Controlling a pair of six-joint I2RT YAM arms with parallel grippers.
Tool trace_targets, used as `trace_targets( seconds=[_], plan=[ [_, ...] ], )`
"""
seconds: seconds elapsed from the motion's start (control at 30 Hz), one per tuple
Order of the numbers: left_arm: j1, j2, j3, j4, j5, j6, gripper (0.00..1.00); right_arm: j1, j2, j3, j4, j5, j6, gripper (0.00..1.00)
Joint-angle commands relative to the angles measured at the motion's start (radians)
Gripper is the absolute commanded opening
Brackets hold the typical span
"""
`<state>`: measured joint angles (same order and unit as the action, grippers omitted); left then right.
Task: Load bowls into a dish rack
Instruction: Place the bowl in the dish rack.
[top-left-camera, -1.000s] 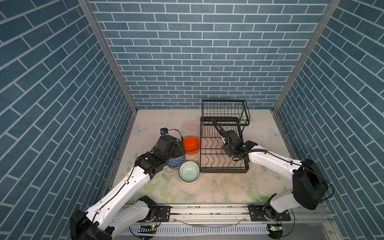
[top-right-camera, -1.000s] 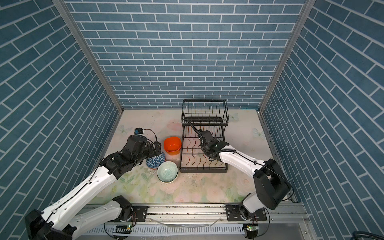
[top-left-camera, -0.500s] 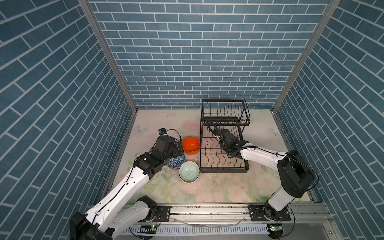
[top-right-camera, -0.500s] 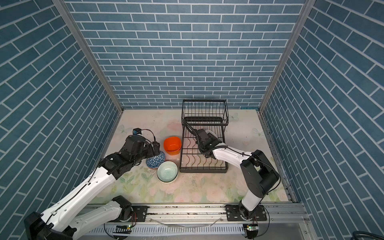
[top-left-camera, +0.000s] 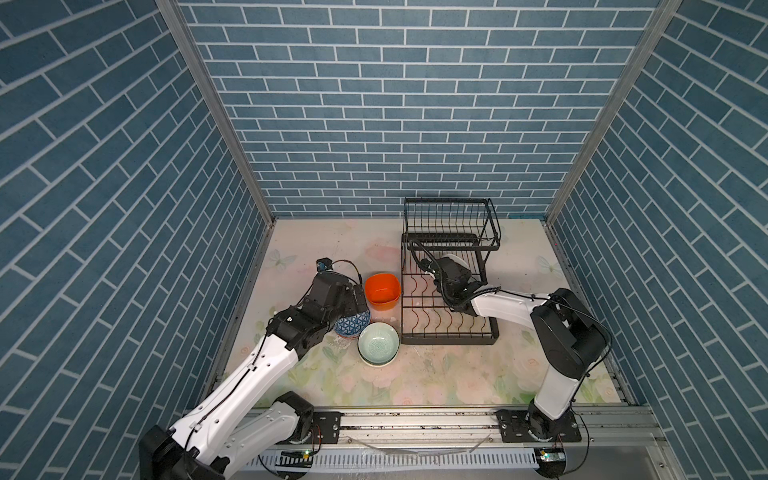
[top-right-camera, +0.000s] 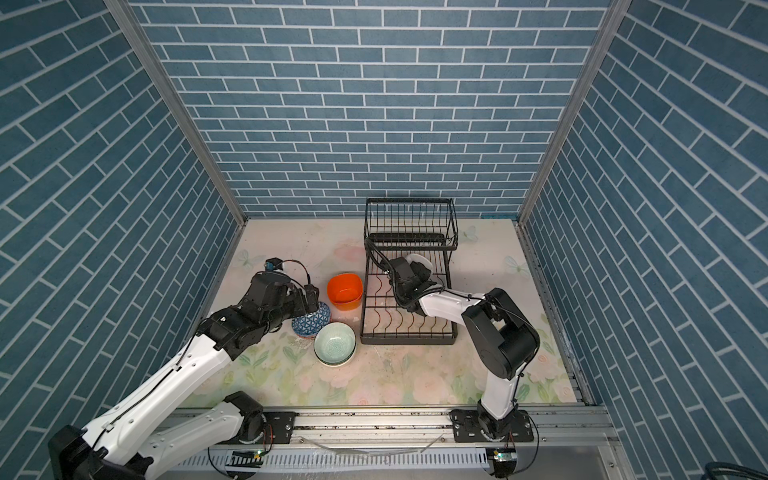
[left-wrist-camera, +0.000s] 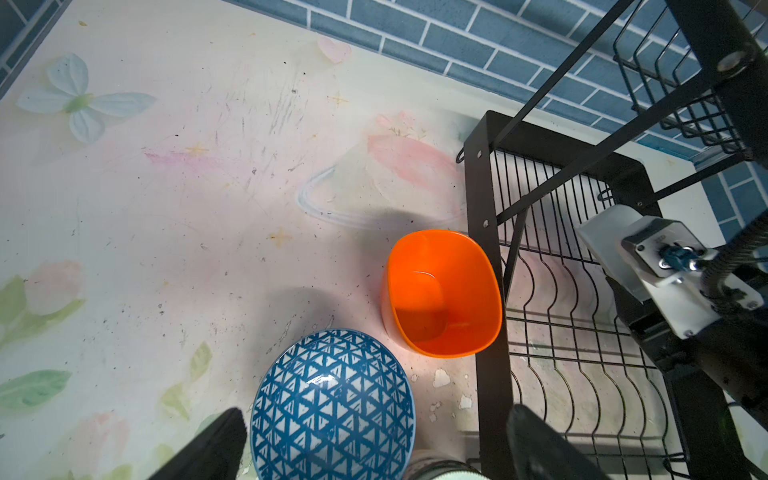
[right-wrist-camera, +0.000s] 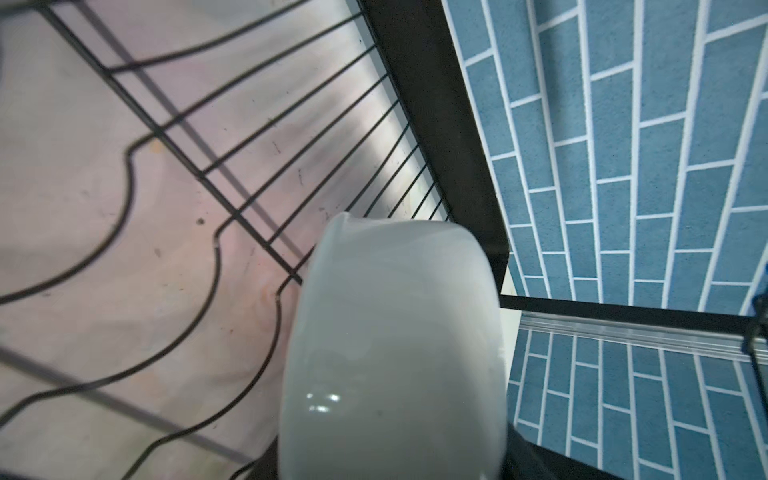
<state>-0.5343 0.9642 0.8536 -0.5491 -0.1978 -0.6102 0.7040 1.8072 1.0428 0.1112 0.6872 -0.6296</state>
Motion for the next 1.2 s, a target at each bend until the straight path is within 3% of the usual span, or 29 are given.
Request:
trace_targets(
  seconds=[0.0, 0.57, 1.17],
  plan=[
    [0.008, 0.004, -0.002, -0.021, -0.002, 0.007, 1.00, -0.022, 0.022, 0.057, 0.123, 0.063, -0.100, 0.26],
    [0.010, 0.021, 0.000, -0.032, 0.004, 0.001, 0.99, -0.102, 0.128, 0.110, 0.294, 0.043, -0.284, 0.26],
    [0.010, 0.043, 0.004, -0.024, 0.015, -0.010, 1.00, -0.132, 0.231, 0.116, 0.372, 0.032, -0.349, 0.29]
  ],
)
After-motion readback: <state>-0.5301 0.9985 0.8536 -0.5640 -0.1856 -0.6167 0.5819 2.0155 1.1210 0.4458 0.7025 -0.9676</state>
